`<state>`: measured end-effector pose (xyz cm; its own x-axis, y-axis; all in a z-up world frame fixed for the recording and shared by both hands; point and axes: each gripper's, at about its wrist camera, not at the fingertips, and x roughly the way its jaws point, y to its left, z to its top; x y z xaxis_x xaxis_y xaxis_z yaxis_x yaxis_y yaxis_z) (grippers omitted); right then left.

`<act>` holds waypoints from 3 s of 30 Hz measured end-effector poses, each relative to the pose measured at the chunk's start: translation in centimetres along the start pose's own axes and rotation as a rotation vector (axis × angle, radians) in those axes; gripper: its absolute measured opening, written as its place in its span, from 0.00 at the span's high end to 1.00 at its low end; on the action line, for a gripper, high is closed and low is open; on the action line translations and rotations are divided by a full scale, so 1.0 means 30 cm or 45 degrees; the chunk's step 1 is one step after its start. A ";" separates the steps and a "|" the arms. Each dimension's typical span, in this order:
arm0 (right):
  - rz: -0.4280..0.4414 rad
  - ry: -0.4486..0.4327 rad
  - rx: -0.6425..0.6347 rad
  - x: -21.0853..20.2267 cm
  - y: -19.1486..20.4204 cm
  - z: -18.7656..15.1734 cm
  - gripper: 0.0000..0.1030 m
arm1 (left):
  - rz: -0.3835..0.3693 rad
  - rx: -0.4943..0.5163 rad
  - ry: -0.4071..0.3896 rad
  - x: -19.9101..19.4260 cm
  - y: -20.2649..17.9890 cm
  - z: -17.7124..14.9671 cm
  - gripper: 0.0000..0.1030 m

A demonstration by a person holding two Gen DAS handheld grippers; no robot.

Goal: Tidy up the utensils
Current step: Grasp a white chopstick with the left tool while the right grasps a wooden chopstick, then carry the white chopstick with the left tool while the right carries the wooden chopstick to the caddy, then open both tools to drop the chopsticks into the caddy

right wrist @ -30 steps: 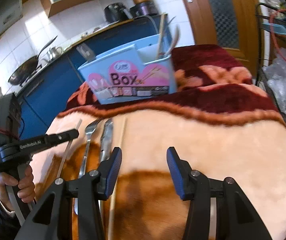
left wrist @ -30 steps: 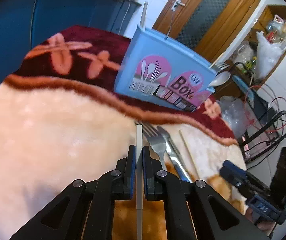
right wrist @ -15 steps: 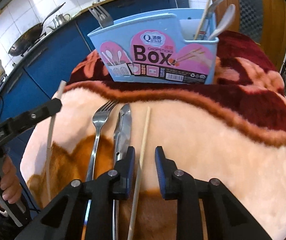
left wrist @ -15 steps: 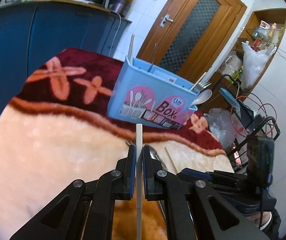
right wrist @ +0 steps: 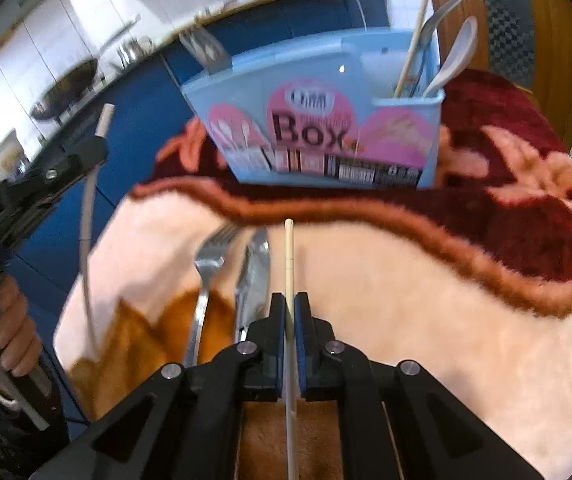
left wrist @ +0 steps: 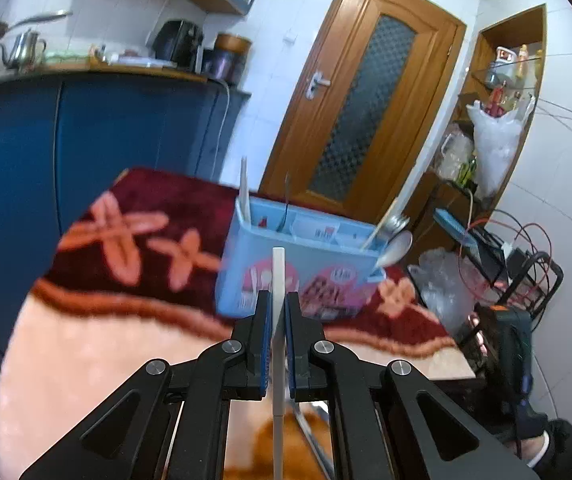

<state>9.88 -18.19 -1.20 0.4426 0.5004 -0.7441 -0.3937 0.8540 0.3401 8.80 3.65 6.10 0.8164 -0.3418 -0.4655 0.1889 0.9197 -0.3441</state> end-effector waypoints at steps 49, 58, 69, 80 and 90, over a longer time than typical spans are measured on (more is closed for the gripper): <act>-0.104 -0.775 0.021 -0.260 -0.115 0.297 0.93 | 0.190 -0.002 -0.663 0.246 0.006 0.319 0.94; -0.160 -0.950 0.047 -0.195 -0.123 0.433 0.93 | 0.217 0.021 -0.640 0.282 0.014 0.292 0.94; -0.291 -1.015 -0.056 -0.073 -0.091 0.485 0.93 | 0.228 0.051 -0.636 0.294 0.002 0.276 0.94; -0.210 -0.882 -0.020 -0.067 -0.121 0.423 0.86 | 0.198 0.057 -0.544 0.278 -0.006 0.251 0.94; -0.177 -0.900 -0.001 -0.133 -0.098 0.358 0.67 | 0.140 0.036 -0.471 0.199 -0.011 0.206 0.69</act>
<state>17.92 -21.16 6.96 0.9041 0.3599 -0.2302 -0.2964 0.9165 0.2686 17.00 2.50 8.49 0.9734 -0.1530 -0.1707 0.1001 0.9536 -0.2838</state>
